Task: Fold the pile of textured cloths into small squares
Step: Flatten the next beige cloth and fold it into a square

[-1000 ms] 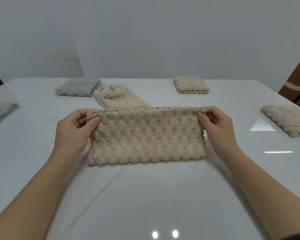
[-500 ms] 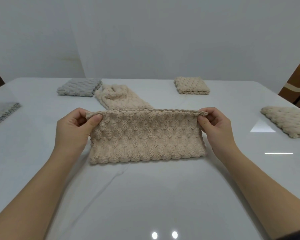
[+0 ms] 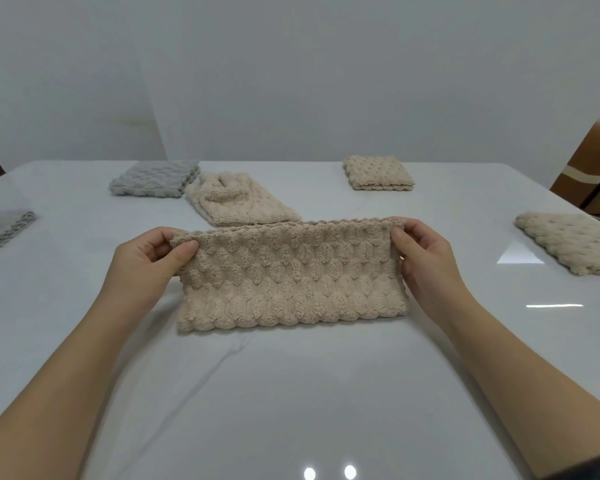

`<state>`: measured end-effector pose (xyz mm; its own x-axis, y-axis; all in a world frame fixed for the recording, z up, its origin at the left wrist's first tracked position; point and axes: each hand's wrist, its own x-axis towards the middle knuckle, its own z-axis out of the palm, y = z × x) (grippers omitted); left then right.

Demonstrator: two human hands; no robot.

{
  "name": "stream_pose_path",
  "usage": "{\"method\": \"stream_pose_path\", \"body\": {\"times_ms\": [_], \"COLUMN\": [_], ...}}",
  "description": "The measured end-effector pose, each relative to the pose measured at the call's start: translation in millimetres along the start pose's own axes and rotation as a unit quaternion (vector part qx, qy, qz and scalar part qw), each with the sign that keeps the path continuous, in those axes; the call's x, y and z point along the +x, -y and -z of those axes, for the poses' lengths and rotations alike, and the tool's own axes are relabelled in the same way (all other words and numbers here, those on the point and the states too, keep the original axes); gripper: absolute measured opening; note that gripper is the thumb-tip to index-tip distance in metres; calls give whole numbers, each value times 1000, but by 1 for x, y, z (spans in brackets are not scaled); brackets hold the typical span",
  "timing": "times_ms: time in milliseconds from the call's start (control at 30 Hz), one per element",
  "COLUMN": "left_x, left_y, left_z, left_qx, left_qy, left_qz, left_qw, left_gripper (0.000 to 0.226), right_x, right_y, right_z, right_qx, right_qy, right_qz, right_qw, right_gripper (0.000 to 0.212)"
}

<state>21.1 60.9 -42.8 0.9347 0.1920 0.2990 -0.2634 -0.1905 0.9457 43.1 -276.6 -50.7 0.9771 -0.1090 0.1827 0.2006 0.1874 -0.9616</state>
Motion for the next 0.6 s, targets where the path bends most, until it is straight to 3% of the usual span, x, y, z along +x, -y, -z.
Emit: {"method": "stream_pose_path", "body": {"times_ms": [333, 467, 600], "left_x": [0, -7, -18], "left_y": [5, 4, -10], "left_z": [-2, -15, -28], "left_qx": [13, 74, 148], "left_qy": [-6, -56, -130], "left_qz": [36, -12, -77], "left_qw": [999, 996, 977], "left_gripper": [19, 15, 14], "right_x": [-1, -7, -19], "right_y": [-4, -6, 7], "right_z": [-3, -10, -22], "right_qx": [-41, -198, -239], "right_qy": [-19, -73, -114], "right_qz": [1, 116, 182], "right_qw": [999, 971, 947], "right_gripper": [17, 17, 16]}}
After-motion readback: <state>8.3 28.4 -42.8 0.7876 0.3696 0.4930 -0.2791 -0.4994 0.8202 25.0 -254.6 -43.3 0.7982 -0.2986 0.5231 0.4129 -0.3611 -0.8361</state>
